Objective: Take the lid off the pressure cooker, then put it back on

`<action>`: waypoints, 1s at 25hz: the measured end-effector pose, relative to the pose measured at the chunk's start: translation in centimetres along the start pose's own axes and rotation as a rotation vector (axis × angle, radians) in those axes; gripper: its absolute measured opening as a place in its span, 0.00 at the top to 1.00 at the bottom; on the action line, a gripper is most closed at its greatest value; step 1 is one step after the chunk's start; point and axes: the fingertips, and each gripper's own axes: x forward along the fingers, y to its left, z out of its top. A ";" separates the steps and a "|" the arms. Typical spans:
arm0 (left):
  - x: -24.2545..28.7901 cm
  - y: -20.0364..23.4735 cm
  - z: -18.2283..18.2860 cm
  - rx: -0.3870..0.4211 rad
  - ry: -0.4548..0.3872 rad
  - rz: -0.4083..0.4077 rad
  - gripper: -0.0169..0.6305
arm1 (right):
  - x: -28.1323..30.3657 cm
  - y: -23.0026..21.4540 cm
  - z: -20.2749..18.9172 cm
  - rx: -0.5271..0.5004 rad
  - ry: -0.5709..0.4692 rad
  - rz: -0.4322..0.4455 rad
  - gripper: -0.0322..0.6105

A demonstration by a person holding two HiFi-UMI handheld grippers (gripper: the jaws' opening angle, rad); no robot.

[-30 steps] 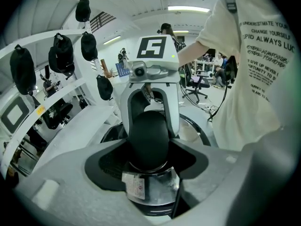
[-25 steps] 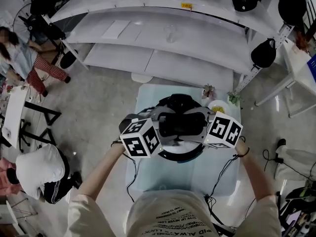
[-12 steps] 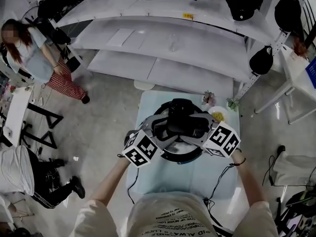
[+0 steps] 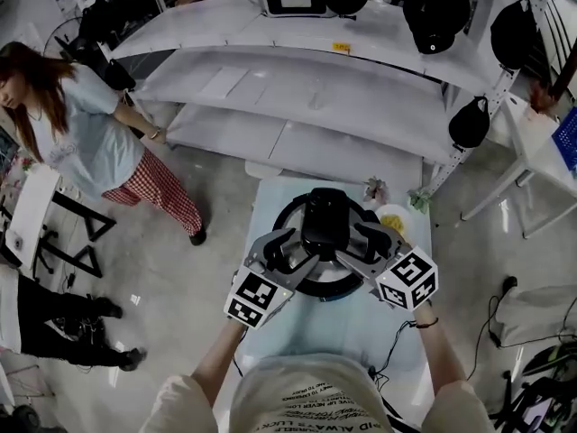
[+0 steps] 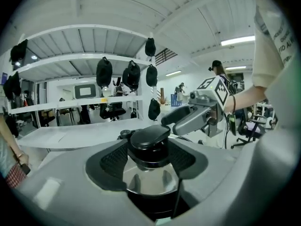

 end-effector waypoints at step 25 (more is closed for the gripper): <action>-6.4 -2.8 2.7 -0.020 -0.147 0.218 0.91 | -8.3 2.9 2.3 0.088 -0.296 -0.198 0.93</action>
